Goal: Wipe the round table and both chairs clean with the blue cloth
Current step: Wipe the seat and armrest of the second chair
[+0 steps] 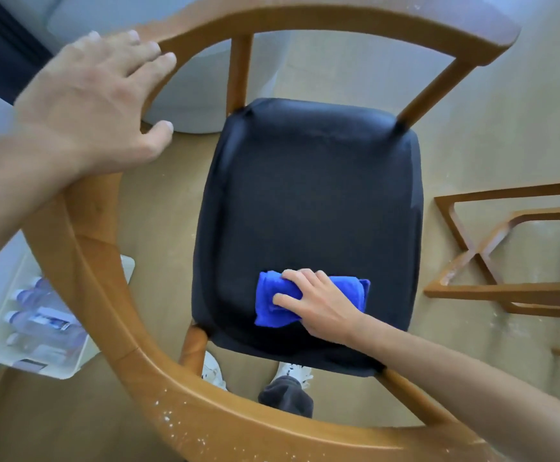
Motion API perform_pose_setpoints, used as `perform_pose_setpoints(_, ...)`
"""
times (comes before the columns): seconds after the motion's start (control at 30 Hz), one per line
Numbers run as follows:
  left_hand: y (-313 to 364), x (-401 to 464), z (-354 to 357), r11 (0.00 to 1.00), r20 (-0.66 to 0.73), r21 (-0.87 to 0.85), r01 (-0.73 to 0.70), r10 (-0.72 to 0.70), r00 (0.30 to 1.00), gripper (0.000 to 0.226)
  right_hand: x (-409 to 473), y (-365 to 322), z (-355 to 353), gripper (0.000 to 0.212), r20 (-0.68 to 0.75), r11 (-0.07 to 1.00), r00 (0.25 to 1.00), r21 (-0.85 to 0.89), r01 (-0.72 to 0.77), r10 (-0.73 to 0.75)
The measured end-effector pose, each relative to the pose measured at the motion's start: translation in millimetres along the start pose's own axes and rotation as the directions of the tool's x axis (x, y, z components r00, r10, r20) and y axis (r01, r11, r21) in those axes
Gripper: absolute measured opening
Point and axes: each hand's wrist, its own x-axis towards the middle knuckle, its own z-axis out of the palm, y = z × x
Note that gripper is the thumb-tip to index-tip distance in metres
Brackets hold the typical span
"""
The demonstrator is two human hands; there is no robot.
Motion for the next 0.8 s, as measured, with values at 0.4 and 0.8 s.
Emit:
perform_pose_setpoints(0.4, 17.1, -2.8, -14.8, 0.995, 0.036, 0.005, 0.098, -0.098, 0.995, 0.076, 108.3, -35.2, 1.5, 0.044, -0.236, 0.915, 0.894, -0.038, -0.401, 0.382)
perform_pose_setpoints(0.8, 19.1, -2.8, -2.2, 0.996, -0.082, 0.005, 0.09, -0.09, 0.993, 0.073, 109.7, -33.1, 16.5, 0.036, -0.027, 0.98, 0.986, -0.117, 0.162, -0.167)
